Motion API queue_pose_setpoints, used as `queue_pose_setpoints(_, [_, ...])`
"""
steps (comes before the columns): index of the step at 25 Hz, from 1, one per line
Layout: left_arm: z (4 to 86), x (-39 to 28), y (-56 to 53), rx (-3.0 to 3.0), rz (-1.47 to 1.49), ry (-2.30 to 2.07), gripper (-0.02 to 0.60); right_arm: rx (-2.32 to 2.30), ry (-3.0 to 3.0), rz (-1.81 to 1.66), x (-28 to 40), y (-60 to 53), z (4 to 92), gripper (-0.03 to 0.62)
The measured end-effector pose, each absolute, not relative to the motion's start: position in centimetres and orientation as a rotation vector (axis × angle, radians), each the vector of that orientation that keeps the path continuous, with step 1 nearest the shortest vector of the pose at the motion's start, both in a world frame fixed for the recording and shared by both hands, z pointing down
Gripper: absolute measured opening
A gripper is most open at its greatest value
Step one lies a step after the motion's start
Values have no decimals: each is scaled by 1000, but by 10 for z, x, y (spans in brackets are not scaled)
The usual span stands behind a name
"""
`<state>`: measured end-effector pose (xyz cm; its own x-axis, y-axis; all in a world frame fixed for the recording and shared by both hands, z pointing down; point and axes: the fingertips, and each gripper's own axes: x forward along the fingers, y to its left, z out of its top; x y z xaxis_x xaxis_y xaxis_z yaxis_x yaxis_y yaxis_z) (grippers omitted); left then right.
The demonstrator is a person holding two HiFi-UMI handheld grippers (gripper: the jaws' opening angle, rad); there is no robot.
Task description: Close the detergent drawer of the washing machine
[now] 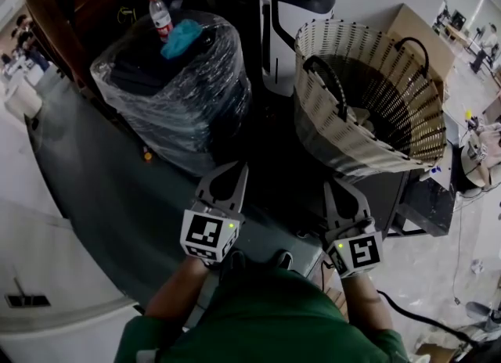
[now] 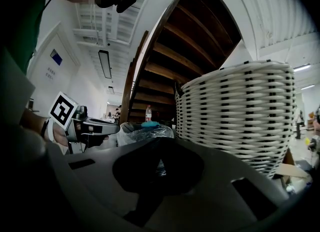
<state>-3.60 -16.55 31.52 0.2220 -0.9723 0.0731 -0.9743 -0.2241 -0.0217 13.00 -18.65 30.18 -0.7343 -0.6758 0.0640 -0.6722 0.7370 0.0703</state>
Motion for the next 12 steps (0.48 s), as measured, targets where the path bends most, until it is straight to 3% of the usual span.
queue_pose_setpoints(12, [326,-29,-169,2386,126,-1971,21,1054,-2872,-46,132,-195,312,15])
